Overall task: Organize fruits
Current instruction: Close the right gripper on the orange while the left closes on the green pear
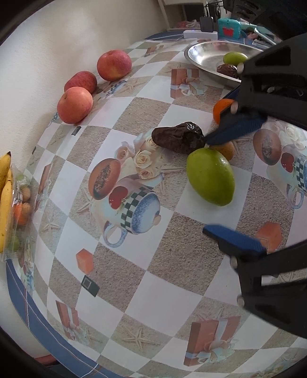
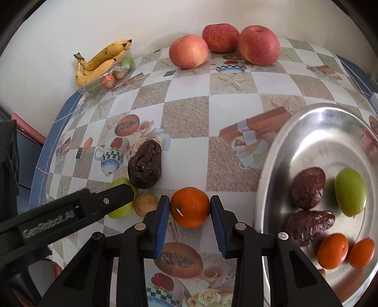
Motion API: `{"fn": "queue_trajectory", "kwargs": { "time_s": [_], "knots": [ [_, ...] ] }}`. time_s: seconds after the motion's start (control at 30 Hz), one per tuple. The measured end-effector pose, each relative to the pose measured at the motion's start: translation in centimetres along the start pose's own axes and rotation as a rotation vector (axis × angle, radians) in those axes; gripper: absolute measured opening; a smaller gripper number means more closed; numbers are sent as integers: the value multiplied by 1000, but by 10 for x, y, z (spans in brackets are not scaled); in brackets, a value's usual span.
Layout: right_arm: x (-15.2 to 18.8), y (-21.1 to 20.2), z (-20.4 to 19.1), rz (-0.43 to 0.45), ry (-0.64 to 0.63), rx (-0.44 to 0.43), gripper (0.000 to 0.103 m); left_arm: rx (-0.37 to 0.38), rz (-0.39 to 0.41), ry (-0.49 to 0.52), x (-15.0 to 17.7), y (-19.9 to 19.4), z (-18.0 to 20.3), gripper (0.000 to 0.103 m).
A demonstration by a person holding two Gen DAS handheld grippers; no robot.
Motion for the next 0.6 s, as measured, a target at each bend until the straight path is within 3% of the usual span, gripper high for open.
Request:
{"fn": "queue_trajectory", "kwargs": {
  "time_s": [0.1, 0.6],
  "knots": [
    [2, -3, 1, -2, 7, -2, 37, 37, -12, -34, 2, 1, 0, 55],
    [8, -21, -5, 13, -2, -12, 37, 67, -3, -115, 9, -16, -18, 54]
  ]
}}
Point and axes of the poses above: each gripper's, at about its wrist camera, not at the fingertips, and y roughly the way its jaws point, z to its right, x to its underside, the point moved 6 cm from there along y, roughly the way its jaws point, and after that the axes turned 7 degrees about z, right-handed, at the moved point
